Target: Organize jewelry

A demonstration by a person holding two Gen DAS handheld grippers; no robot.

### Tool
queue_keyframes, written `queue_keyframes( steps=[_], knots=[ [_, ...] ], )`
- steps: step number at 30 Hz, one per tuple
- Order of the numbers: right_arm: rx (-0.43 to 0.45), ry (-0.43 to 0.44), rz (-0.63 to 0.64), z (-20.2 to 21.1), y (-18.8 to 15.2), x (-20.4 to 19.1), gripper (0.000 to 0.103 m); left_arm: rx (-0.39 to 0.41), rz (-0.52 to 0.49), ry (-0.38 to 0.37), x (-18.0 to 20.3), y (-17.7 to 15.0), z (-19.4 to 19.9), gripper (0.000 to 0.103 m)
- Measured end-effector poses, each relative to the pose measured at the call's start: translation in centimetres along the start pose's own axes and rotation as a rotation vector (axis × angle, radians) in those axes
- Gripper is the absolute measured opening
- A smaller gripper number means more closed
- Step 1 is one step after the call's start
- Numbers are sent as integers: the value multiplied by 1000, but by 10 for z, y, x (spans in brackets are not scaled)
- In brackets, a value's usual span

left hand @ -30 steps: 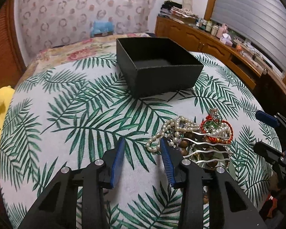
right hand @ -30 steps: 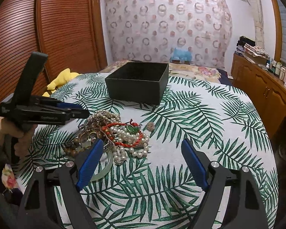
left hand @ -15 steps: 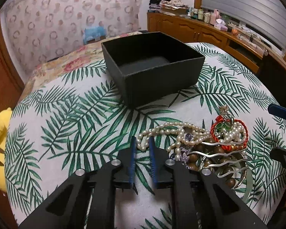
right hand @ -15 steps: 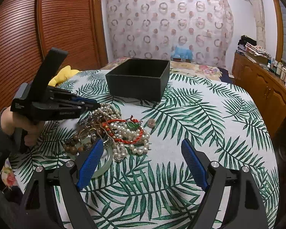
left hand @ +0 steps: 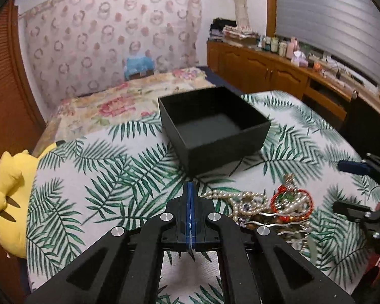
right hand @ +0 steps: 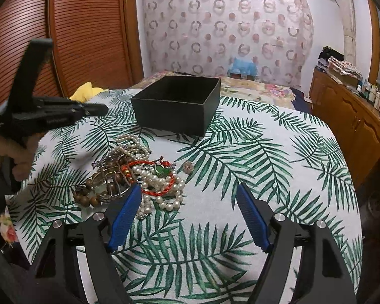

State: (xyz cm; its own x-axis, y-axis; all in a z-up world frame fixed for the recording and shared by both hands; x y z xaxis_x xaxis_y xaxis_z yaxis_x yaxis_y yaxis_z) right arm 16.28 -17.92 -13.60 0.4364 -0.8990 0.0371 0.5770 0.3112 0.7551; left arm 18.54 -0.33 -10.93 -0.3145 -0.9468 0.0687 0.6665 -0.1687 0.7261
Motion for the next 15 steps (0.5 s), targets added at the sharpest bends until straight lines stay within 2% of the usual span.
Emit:
queue_keyframes(
  steps=[3, 9, 12, 13, 15],
  knots=[
    [1, -2, 9, 0, 3, 0, 79, -16, 3, -18, -2, 1, -2, 0],
    [-4, 4, 23, -2, 1, -7, 79, -103, 28, -48, -12, -17, -33, 1],
    [-9, 7, 28, -3, -1, -9, 79, -130, 33, -77, -14, -21, -45, 10],
    [-10, 8, 30, -3, -2, -9, 79, -131, 31, -76, -15, -23, -46, 18],
    [-10, 8, 29, -3, -3, -9, 79, -137, 22, -66, -15, -23, -50, 20]
  ],
)
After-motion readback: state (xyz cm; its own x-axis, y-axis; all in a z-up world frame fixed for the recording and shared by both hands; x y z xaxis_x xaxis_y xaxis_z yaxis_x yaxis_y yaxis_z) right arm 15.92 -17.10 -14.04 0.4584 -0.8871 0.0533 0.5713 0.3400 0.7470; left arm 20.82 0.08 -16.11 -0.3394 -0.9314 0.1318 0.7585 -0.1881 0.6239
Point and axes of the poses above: each gripper's, at about its wrist camera, not at the fingertips, and z roughly against the way its jaws point, x to its right, y to its top, the point moved 10 cm from there along -z, roughly the way its jaws point, and after that the axes turned 8 degrees about -y, right-handed, at the moved point
